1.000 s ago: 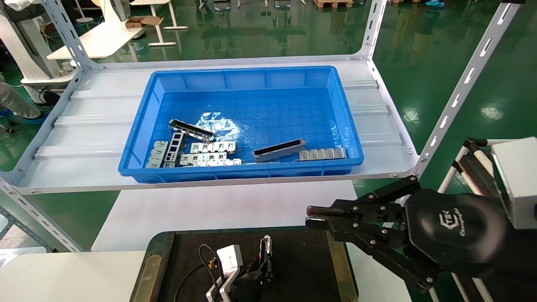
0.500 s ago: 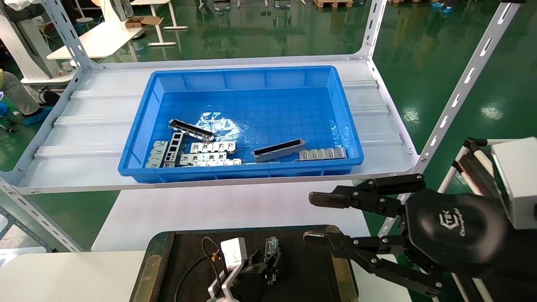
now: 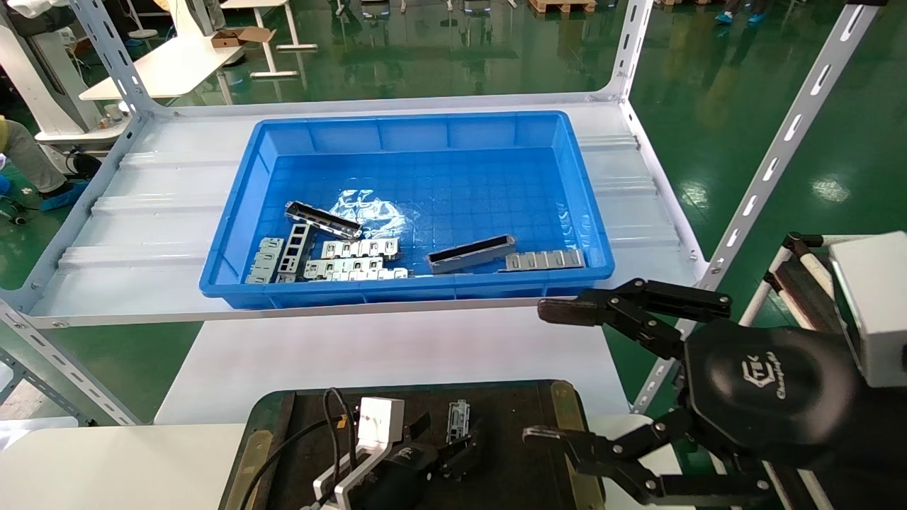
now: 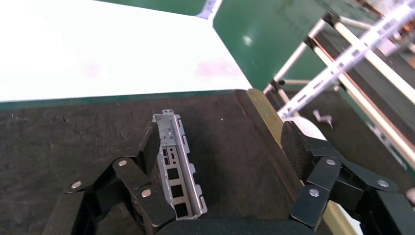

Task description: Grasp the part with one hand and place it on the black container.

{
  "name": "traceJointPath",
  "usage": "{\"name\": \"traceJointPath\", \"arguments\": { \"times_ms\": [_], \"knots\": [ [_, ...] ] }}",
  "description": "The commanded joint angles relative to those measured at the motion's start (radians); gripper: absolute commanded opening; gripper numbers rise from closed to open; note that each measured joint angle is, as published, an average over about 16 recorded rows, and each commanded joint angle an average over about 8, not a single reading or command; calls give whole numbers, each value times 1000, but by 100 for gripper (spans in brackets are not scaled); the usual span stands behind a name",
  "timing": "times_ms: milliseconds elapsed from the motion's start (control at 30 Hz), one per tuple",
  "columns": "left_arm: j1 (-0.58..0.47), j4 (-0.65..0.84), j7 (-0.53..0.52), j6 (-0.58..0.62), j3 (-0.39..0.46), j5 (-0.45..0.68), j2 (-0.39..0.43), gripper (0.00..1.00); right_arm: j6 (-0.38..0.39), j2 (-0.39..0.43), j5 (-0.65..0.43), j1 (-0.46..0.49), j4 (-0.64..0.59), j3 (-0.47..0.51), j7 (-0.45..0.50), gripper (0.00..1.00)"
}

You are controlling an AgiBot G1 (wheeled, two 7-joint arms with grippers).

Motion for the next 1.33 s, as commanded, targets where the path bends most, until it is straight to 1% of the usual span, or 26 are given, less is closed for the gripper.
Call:
{"name": "traceJointPath", "arguments": {
  "times_ms": [33, 300, 533, 800, 1067, 1233, 1333],
  "knots": [
    [2, -7, -8, 47, -11, 32, -29, 100, 0, 0, 0, 0, 0, 0, 0, 100],
    [27, -10, -1, 263, -128, 114, -138, 100, 0, 0, 0, 0, 0, 0, 0, 100],
    [53, -3, 68, 449, -244, 109, -224, 100, 0, 0, 0, 0, 0, 0, 0, 100],
    [89, 20, 208, 651, -384, 35, -292, 100, 0, 0, 0, 0, 0, 0, 0, 100],
    [132, 89, 403, 912, -521, -92, -327, 100, 0, 0, 0, 0, 0, 0, 0, 100],
    [139, 164, 490, 1038, -566, -147, -327, 100, 0, 0, 0, 0, 0, 0, 0, 100],
    [137, 186, 509, 1065, -574, -157, -325, 100, 0, 0, 0, 0, 0, 0, 0, 100]
  ]
}}
